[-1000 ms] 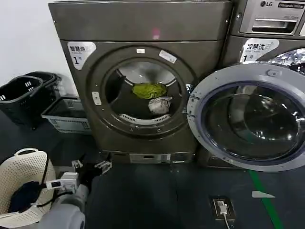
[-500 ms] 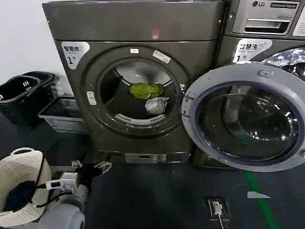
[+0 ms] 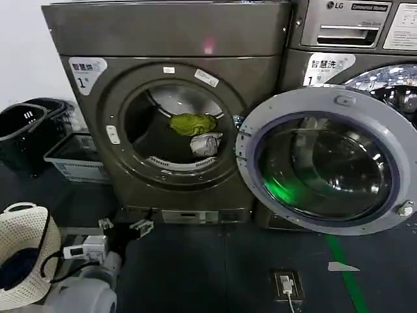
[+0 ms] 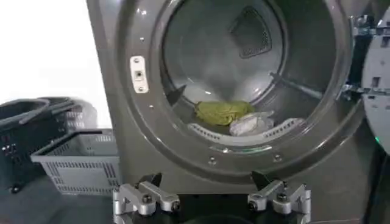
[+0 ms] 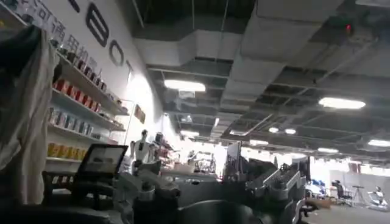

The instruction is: Grasp the clothes from the dryer.

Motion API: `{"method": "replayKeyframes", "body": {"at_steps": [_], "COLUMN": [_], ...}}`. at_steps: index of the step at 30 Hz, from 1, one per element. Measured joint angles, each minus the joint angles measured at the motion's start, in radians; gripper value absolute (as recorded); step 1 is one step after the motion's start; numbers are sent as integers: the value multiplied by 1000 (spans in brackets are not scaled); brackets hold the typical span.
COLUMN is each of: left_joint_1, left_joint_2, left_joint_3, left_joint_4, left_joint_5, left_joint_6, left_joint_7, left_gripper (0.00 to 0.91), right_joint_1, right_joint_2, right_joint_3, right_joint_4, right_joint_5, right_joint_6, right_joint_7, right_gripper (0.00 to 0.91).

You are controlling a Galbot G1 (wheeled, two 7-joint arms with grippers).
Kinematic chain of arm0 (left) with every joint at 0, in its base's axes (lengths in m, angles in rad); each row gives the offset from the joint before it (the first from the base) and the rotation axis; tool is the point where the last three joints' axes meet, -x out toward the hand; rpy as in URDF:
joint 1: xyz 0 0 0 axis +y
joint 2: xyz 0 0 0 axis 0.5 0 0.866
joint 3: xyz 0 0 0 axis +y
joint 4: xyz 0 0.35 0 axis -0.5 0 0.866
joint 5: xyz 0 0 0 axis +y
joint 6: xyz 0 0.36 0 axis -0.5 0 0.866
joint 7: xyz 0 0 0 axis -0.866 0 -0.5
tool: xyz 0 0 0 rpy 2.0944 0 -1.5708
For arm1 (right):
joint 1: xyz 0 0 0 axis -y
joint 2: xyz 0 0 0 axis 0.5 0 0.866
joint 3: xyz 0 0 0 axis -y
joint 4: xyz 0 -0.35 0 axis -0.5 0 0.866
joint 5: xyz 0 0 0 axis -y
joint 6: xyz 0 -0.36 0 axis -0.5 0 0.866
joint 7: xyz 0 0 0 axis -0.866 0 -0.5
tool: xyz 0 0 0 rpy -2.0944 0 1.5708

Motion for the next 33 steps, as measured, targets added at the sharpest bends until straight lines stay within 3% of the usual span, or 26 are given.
{"method": "replayKeyframes", "body": {"at_steps": [33], "left_joint_1": [-13], "left_joint_2": [-8], "left_joint_3": [8], "left_joint_4": [9], "left_joint_5": [-10], "left_joint_6": [0], "left_joint_7": [-2], "left_gripper": [907], "right_joint_1": [-12], "right_joint_2": [8], "right_joint_3": [27], "right_joint_4": [-14], "right_joint_5": [35], "right_joint_6": [1], "right_joint_7": [16], "right_gripper": [907]}}
